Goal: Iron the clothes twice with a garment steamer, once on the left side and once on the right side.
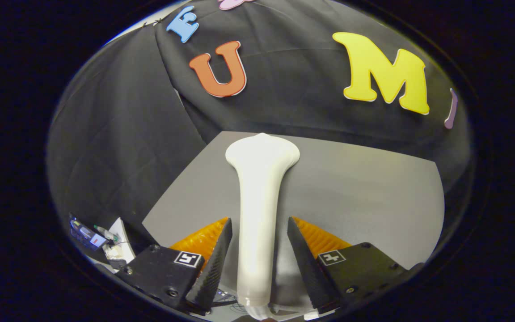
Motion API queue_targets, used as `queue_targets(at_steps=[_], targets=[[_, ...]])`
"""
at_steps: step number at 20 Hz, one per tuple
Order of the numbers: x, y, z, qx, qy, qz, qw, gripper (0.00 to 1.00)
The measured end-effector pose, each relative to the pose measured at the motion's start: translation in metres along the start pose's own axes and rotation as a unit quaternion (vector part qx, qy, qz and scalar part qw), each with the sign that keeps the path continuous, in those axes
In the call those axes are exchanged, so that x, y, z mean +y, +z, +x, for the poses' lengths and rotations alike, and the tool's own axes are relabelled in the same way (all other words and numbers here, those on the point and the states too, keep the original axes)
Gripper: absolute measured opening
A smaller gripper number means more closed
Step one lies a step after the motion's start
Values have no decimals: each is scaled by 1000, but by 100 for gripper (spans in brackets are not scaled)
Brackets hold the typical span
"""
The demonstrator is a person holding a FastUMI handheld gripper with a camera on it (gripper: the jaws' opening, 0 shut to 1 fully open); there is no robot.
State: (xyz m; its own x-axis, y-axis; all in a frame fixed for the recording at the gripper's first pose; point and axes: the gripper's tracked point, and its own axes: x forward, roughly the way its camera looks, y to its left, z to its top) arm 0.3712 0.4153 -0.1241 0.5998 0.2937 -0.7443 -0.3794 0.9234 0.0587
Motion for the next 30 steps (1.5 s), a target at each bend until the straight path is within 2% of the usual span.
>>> queue_targets(at_steps=[5,9,14,22,30], targets=[[-5,5,11,-6,-39,-14,999,63],[1,6,12,-17,-33,3,999,45],[0,12,-7,-51,-13,43,998,40],[4,20,-89,-155,20,66,986,38],[-10,-12,-178,-227,1,84,970,38]])
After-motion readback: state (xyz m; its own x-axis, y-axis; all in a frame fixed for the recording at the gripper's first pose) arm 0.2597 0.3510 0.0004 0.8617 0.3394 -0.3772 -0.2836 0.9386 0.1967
